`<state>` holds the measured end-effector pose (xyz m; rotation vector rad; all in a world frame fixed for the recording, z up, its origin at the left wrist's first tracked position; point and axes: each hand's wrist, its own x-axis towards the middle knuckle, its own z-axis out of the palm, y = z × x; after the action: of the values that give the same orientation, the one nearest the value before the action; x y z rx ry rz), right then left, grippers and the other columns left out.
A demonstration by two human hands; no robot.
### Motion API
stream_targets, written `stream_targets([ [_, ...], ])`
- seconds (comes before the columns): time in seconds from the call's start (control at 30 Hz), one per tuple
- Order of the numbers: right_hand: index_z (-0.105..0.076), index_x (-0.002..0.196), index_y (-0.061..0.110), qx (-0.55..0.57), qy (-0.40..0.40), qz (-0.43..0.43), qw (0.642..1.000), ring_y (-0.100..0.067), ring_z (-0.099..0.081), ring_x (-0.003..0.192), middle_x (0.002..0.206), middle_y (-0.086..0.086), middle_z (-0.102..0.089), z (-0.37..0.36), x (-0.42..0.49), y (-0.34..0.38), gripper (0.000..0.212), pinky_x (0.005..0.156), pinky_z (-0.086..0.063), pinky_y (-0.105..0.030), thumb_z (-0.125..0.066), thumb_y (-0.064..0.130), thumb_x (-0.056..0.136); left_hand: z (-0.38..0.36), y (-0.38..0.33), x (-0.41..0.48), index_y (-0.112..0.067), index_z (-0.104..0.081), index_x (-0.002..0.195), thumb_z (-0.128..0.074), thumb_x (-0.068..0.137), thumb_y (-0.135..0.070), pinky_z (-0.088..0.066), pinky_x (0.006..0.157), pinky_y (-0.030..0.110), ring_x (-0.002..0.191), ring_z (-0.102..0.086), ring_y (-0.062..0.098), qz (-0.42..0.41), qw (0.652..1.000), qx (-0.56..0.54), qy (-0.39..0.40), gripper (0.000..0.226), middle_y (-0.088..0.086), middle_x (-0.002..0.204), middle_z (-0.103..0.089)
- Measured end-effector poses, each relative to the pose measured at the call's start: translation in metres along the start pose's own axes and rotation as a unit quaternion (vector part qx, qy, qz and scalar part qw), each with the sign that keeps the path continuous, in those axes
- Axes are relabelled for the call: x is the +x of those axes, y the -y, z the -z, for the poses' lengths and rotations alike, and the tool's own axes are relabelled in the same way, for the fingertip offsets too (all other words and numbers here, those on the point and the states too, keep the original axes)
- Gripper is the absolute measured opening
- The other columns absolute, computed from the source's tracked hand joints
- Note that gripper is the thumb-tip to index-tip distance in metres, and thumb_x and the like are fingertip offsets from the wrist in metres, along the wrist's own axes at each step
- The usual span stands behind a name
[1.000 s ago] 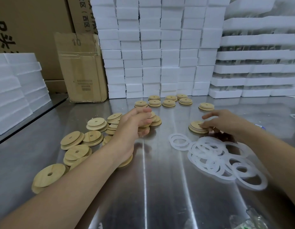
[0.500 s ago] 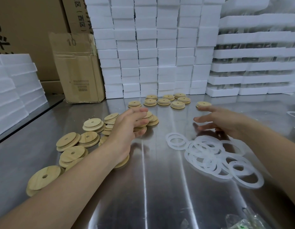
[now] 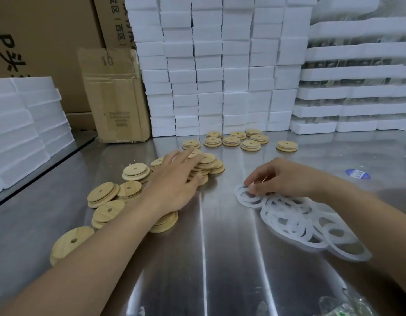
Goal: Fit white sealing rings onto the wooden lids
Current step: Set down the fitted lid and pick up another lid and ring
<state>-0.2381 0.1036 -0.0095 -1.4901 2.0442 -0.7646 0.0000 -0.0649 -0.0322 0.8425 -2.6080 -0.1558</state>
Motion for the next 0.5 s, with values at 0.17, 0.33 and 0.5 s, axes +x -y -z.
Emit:
stream_targets([
  [0.17, -0.078, 0.084, 0.026, -0.062, -0.039, 0.008, 0.997, -0.008, -0.067, 0.073, 0.079, 0.012, -0.076, -0.010, 0.003, 0.002, 0.009, 0.073, -0.055, -0.029, -0.084, 0.032, 0.087, -0.003, -0.002, 0.001, -0.040, -0.056, 0.128, -0.058, 0.099, -0.055, -0.044, 0.100, 0.040, 0.139, -0.044, 0.016, 0.010, 0.997, 0.004, -0.075, 0.032, -0.015, 0.142, -0.059],
  [0.33, -0.077, 0.085, 0.024, -0.078, -0.042, 0.010, 0.996, -0.025, -0.074, 0.091, 0.088, 0.004, -0.078, -0.011, 0.002, 0.005, 0.009, 0.089, -0.060, -0.045, -0.078, 0.029, 0.093, 0.002, -0.010, -0.004, -0.046, -0.051, 0.103, -0.074, 0.091, -0.057, -0.037, 0.072, 0.032, 0.093, -0.056, 0.011, 0.020, 0.993, -0.035, -0.111, 0.028, -0.020, 0.097, -0.060],
  [0.5, -0.075, 0.097, 0.030, -0.090, -0.042, 0.052, 0.994, -0.015, -0.068, 0.098, 0.100, 0.006, -0.074, -0.009, -0.002, 0.010, 0.003, 0.088, -0.057, -0.035, -0.076, 0.030, 0.094, 0.008, -0.023, -0.004, -0.041, -0.063, 0.106, -0.091, 0.081, -0.031, -0.042, 0.078, 0.008, 0.099, -0.061, 0.002, 0.045, 0.963, -0.220, -0.150, 0.039, -0.015, 0.116, -0.060],
])
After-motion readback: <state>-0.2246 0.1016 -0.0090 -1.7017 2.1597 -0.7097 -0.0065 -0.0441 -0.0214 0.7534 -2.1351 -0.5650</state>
